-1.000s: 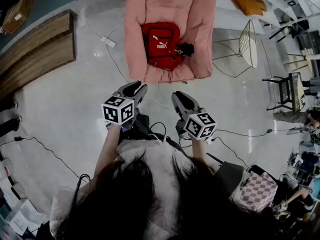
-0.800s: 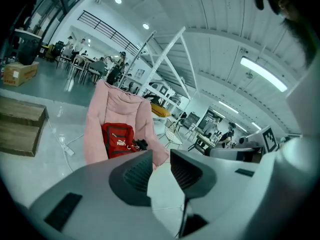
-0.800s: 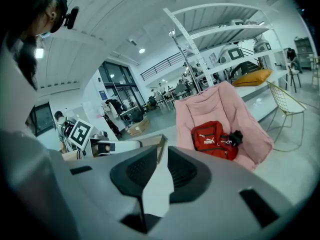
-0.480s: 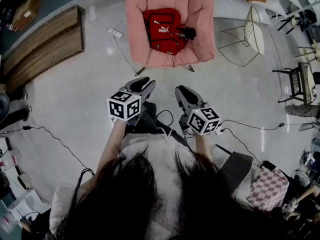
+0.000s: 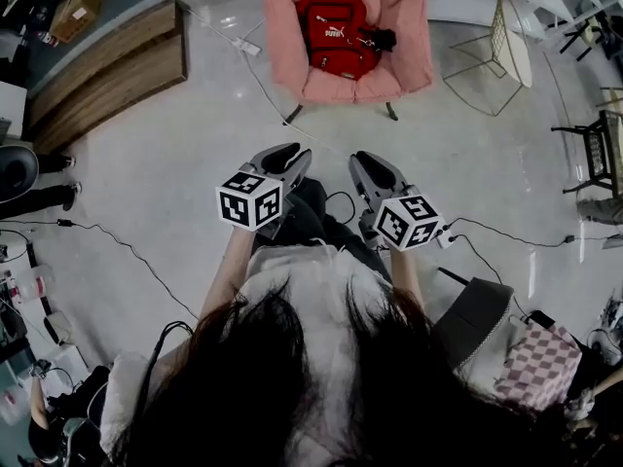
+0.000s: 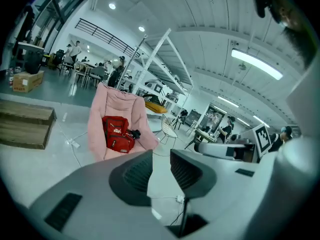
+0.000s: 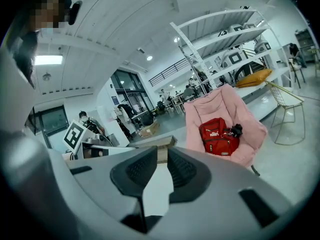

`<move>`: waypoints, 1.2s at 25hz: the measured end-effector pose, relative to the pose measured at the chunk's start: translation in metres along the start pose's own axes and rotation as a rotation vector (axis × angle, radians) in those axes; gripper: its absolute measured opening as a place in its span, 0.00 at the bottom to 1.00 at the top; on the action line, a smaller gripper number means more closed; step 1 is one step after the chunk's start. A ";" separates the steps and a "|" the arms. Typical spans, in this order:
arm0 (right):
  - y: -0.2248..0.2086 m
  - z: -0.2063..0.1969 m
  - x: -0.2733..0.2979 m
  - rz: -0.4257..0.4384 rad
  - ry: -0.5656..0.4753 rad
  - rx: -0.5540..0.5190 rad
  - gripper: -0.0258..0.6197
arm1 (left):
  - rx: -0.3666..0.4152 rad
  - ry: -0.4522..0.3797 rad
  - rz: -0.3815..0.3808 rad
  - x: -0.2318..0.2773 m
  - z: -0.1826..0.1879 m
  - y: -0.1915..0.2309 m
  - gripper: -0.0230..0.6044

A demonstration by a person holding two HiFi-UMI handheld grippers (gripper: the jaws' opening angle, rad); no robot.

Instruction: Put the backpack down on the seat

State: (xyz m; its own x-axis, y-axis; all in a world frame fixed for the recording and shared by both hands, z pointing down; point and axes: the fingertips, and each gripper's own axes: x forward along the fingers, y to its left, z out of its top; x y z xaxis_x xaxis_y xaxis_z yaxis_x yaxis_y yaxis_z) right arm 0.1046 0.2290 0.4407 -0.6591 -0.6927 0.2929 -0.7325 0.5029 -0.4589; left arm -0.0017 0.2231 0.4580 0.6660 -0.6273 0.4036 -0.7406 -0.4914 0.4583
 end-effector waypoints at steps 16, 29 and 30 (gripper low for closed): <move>0.033 -0.021 -0.044 0.038 -0.010 -0.072 0.15 | 0.063 -0.037 0.059 -0.045 -0.022 -0.024 0.23; 0.034 -0.024 -0.051 0.037 -0.021 -0.078 0.15 | 0.117 -0.157 0.280 -0.100 0.025 0.038 0.23; 0.034 -0.024 -0.051 0.037 -0.021 -0.078 0.15 | 0.107 -0.172 0.292 -0.106 0.030 0.043 0.23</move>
State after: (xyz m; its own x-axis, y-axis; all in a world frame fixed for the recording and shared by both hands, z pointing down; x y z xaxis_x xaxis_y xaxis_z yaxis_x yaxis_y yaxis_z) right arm 0.1092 0.2934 0.4305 -0.6832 -0.6827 0.2591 -0.7190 0.5667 -0.4024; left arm -0.1071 0.2501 0.4110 0.4066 -0.8389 0.3618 -0.9088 -0.3310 0.2540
